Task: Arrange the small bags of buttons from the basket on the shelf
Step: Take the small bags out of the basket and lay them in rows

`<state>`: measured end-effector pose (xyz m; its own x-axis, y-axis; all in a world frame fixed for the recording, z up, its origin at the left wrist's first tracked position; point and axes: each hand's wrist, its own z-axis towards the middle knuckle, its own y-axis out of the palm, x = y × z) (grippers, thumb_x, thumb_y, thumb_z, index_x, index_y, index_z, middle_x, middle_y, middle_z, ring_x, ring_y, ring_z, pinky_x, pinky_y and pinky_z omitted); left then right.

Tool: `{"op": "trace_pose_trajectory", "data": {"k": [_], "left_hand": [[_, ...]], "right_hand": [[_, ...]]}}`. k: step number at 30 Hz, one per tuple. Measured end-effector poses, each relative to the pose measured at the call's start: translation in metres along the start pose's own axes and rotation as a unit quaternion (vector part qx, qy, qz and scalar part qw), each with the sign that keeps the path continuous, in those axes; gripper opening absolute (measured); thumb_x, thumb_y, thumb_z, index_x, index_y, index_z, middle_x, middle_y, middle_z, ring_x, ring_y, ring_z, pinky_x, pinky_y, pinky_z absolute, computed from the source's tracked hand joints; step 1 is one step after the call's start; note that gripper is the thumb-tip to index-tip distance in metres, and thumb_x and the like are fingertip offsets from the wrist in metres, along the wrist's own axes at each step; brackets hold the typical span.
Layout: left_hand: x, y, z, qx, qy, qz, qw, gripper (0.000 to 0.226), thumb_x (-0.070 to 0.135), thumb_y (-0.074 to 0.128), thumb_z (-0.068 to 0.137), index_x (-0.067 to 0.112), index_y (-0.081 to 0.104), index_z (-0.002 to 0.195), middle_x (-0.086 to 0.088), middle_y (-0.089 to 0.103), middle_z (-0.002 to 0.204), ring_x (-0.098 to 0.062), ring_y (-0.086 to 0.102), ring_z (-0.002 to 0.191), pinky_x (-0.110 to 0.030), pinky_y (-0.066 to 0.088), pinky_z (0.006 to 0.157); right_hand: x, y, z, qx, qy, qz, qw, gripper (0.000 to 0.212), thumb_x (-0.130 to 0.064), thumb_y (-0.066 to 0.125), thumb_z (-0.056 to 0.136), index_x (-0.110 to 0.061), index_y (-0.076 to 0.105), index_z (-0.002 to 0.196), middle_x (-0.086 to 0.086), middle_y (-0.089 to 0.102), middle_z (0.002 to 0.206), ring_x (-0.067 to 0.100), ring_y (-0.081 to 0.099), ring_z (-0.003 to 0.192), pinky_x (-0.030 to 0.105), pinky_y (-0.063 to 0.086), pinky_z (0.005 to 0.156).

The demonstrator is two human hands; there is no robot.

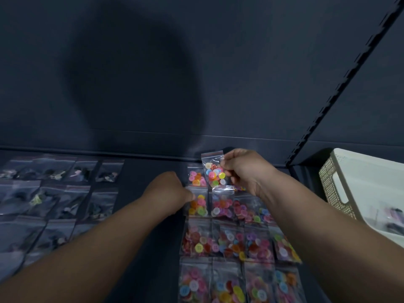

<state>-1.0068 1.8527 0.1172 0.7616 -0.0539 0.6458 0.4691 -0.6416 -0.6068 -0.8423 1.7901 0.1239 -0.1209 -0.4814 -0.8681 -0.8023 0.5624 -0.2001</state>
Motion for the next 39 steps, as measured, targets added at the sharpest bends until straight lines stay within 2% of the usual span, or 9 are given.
{"op": "trace_pose_trajectory", "data": {"k": [4,8,12,14,18,22,27,31,39], "left_hand": [[-0.005,-0.005,0.005,0.014,0.008,-0.013,1.0,0.021,0.023,0.069,0.078,0.011,0.055,0.088,-0.011,0.063,0.087,-0.029,0.064,0.089,-0.044,0.056,0.083],[-0.011,-0.008,0.01,0.035,0.029,-0.008,0.999,0.018,0.023,0.066,0.08,0.012,0.056,0.09,-0.009,0.062,0.086,-0.029,0.064,0.087,-0.044,0.056,0.081],[-0.015,-0.011,0.009,0.058,0.043,0.031,0.997,0.015,0.025,0.064,0.083,0.017,0.054,0.091,-0.002,0.058,0.086,-0.02,0.059,0.082,-0.03,0.051,0.071],[-0.014,-0.013,0.006,0.078,0.053,0.051,0.994,0.018,0.028,0.065,0.083,0.019,0.053,0.093,0.002,0.056,0.089,-0.017,0.056,0.084,-0.026,0.043,0.069],[-0.01,-0.015,-0.004,0.116,0.075,0.091,0.986,0.023,0.03,0.064,0.084,0.019,0.053,0.101,0.004,0.052,0.097,-0.014,0.049,0.088,-0.023,0.036,0.073],[-0.003,-0.013,-0.021,0.151,0.126,0.156,0.968,0.031,0.033,0.062,0.086,0.017,0.054,0.111,-0.003,0.058,0.108,-0.019,0.054,0.093,-0.027,0.043,0.077],[0.015,-0.005,-0.048,0.195,0.234,0.278,0.911,0.049,0.035,0.057,0.089,0.018,0.045,0.134,-0.009,0.049,0.125,-0.028,0.046,0.115,-0.039,0.043,0.094],[0.035,0.005,-0.072,0.203,0.324,0.319,0.867,0.049,0.033,0.058,0.088,0.015,0.047,0.133,-0.008,0.05,0.129,-0.028,0.043,0.119,-0.039,0.038,0.099],[0.079,0.034,-0.116,0.175,0.417,0.31,0.836,0.057,0.034,0.059,0.088,0.014,0.041,0.139,-0.006,0.047,0.135,-0.026,0.039,0.126,-0.037,0.032,0.107]], "right_hand": [[-0.005,0.022,0.008,-0.013,0.001,-0.031,0.999,0.026,0.007,0.05,0.089,-0.013,0.053,0.073,0.006,0.053,0.06,0.011,0.043,0.047,0.02,0.03,0.042],[-0.004,0.034,0.014,-0.025,-0.02,-0.149,0.988,0.028,0.009,0.052,0.084,-0.015,0.052,0.07,0.006,0.053,0.063,0.014,0.044,0.049,0.021,0.036,0.043],[-0.007,0.033,0.011,-0.013,-0.102,-0.332,0.938,0.011,-0.002,0.056,0.083,-0.012,0.061,0.084,0.007,0.062,0.084,0.02,0.056,0.072,0.025,0.049,0.065],[-0.011,0.033,0.005,0.012,-0.135,-0.415,0.9,0.018,-0.003,0.054,0.085,-0.005,0.065,0.1,0.011,0.067,0.099,0.025,0.062,0.089,0.027,0.05,0.075],[-0.017,0.023,-0.013,0.035,-0.171,-0.439,0.882,0.023,-0.001,0.051,0.084,-0.008,0.066,0.101,0.012,0.068,0.102,0.028,0.063,0.097,0.026,0.049,0.075],[-0.017,0.0,-0.032,0.036,-0.215,-0.462,0.86,0.017,-0.007,0.053,0.084,-0.008,0.065,0.095,0.011,0.068,0.095,0.029,0.064,0.09,0.026,0.047,0.069],[-0.008,-0.04,-0.064,0.047,-0.271,-0.509,0.815,0.032,-0.026,0.054,0.091,-0.017,0.057,0.122,0.008,0.059,0.122,0.028,0.054,0.112,0.032,0.046,0.09],[0.001,-0.071,-0.101,0.092,-0.296,-0.565,0.764,0.044,-0.029,0.05,0.092,-0.022,0.046,0.136,0.008,0.048,0.136,0.031,0.039,0.126,0.041,0.038,0.103],[0.024,-0.135,-0.177,0.184,-0.244,-0.566,0.765,0.052,-0.033,0.055,0.09,-0.024,0.042,0.139,0.003,0.038,0.145,0.028,0.034,0.132,0.037,0.032,0.109]]}}
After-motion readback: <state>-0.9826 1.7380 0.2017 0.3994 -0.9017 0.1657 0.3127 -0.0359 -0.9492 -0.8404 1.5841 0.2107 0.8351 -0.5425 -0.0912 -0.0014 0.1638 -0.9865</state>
